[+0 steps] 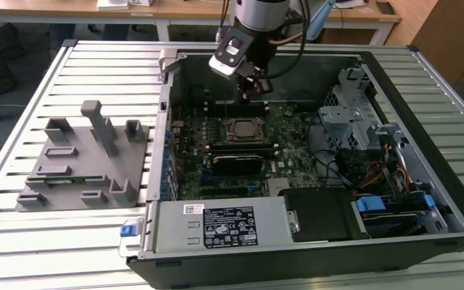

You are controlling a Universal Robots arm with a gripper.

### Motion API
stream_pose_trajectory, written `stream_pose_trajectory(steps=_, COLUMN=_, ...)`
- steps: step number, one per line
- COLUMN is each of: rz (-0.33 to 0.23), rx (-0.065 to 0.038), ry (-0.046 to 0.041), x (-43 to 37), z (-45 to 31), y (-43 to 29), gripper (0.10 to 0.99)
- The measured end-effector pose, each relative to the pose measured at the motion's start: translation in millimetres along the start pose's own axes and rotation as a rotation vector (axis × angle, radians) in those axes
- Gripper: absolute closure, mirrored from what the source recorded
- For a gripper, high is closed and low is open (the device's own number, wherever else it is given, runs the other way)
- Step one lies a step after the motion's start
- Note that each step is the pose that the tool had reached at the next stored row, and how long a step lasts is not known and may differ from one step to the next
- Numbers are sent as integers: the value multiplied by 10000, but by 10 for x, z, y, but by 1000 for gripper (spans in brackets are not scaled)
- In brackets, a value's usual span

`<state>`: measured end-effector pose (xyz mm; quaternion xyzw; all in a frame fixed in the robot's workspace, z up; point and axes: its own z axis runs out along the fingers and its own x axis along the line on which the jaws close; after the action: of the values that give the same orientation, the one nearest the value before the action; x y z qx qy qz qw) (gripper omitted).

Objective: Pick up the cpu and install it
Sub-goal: 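Install the first cpu locking lever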

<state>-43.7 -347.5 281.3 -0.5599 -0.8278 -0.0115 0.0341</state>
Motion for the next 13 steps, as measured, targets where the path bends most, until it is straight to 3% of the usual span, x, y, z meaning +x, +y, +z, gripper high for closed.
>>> stream_pose_trajectory(steps=13, rz=-1475, rx=103, ry=-28, x=0, z=0, y=0, gripper=980)
